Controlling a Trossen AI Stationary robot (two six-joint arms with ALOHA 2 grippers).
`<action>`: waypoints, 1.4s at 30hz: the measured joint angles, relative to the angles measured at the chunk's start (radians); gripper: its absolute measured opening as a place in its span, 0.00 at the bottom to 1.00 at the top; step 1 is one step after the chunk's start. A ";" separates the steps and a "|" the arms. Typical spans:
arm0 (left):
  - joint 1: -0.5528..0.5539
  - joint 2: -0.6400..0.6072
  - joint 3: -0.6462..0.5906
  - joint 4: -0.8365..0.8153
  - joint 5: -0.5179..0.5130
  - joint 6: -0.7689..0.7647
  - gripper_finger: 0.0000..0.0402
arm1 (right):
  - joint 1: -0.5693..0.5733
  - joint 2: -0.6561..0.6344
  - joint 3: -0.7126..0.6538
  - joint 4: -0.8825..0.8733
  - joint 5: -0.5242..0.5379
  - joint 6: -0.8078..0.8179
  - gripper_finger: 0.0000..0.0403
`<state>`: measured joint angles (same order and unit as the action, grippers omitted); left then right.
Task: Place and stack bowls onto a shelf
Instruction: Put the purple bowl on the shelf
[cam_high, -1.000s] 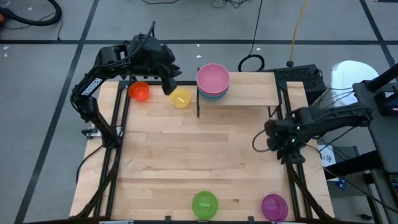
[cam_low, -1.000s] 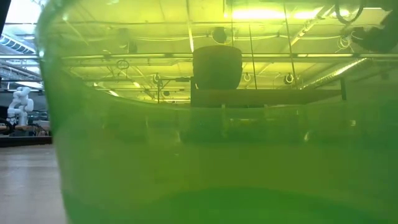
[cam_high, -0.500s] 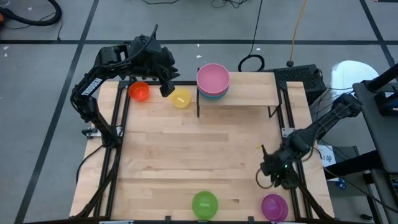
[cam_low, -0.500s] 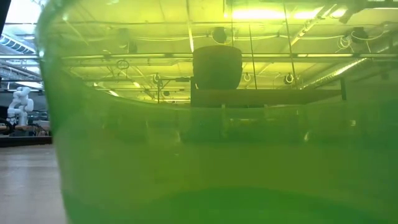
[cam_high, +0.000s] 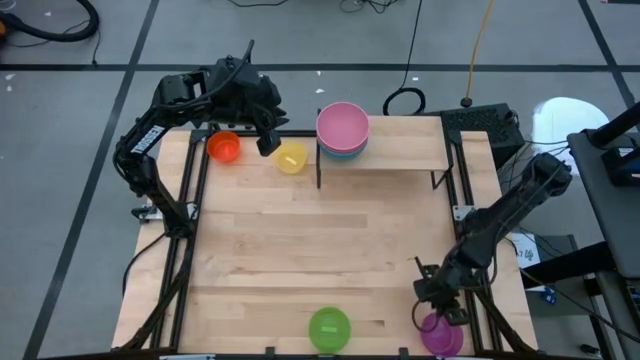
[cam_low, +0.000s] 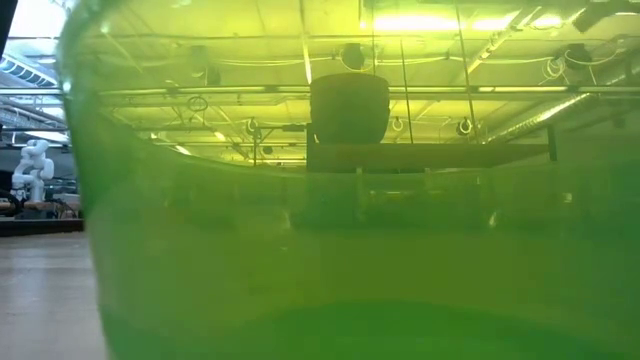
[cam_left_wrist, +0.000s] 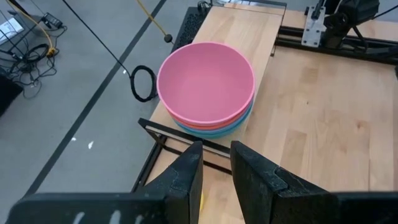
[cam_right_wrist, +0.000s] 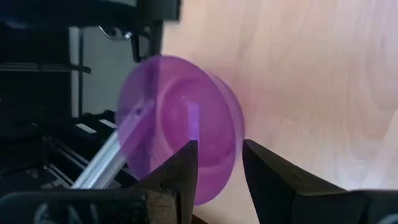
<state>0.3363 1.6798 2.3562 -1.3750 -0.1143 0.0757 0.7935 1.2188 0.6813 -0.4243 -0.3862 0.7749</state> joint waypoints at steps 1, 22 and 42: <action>0.000 0.000 0.000 0.000 0.000 0.000 0.22 | 0.007 0.013 0.000 0.000 0.001 0.003 0.29; 0.000 0.000 0.000 -0.030 0.005 -0.001 0.22 | 0.027 0.186 0.000 0.114 0.046 0.026 0.28; 0.000 0.000 0.000 -0.036 0.004 0.054 0.22 | -0.055 0.104 0.001 0.010 0.236 0.252 0.00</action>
<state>0.3362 1.6798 2.3562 -1.4109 -0.1104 0.1299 0.7384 1.3229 0.6827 -0.4141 -0.1501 1.0274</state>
